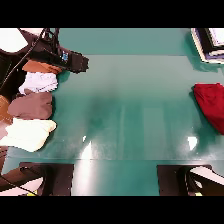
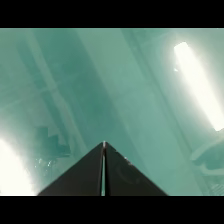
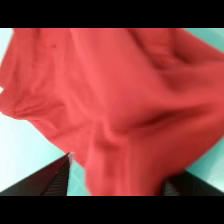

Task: Fold the shirts.

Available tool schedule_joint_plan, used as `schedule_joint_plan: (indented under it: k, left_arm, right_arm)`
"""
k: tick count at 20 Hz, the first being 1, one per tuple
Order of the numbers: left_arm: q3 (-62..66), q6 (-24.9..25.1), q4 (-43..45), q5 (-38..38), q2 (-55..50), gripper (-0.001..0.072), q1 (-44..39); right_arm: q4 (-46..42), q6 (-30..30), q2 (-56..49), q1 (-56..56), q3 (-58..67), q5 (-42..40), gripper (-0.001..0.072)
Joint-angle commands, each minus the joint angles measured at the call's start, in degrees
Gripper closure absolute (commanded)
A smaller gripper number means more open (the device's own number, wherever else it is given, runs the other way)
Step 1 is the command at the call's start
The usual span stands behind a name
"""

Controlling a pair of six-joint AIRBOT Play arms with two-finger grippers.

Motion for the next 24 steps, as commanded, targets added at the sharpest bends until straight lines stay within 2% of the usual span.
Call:
schedule_joint_plan:
  k: [1, 5, 8, 11, 17, 18, 19, 20, 21, 22, 24]
  left_arm:
    - [0.0, 0.1, 0.0, -0.1, 0.0, 0.0684, 0.0]
    - [0.0, 0.2, 0.0, -1.9, 0.0, 0.0684, 0.0]
    - [0.0, 0.2, 0.0, -1.4, 0.0, 0.0684, 0.0]
    - [0.0, 0.2, 0.0, -1.3, 0.0, 0.0684, 0.0]
    - [0.0, 0.1, 0.0, -2.1, 0.0, 0.0684, 0.0]
    - [0.0, 0.1, 0.0, -1.7, 0.0, 0.0684, 0.0]
    - [0.0, 0.1, 0.0, -1.2, 0.0, 0.0684, 0.0]
    - [0.0, 0.1, 0.0, -0.6, 0.0, 0.0684, 0.0]
    - [0.0, 0.1, 0.0, 0.2, 0.0, 0.0684, 0.0]
    - [0.0, 0.1, 0.0, 0.7, 0.0, 0.0684, 0.0]
    - [0.0, 0.1, 0.0, 1.3, 0.0, 0.0684, 0.0]
  right_arm:
    - [-0.1, 0.1, -0.7, -3.6, 0.4, 3.8, 0.0134]
    - [-8.8, 0.1, -0.7, -9.9, 8.3, 11.8, 0.0139]
    - [-8.3, 1.4, -0.7, -8.5, 14.4, 13.4, 0.0141]
    - [-8.3, 2.3, -0.7, 1.8, 18.4, 13.5, 0.014]
    - [-9.0, 2.4, -0.7, 33.7, 21.1, 15.8, 0.0143]
    - [-9.0, 2.4, -0.7, 38.4, 21.1, 15.7, 0.0195]
    - [-9.0, 2.4, -0.7, 42.2, 21.1, 15.7, 0.0324]
    - [-9.0, 2.4, -0.7, 46.0, 21.1, 15.7, 0.0529]
    - [-9.0, 2.4, -0.7, 49.0, 21.1, 15.8, 0.0655]
    - [-9.0, 1.9, -0.7, 51.6, 21.1, 15.8, 0.0693]
    - [-9.0, 1.8, -0.7, 55.0, 21.1, 15.7, 0.0693]
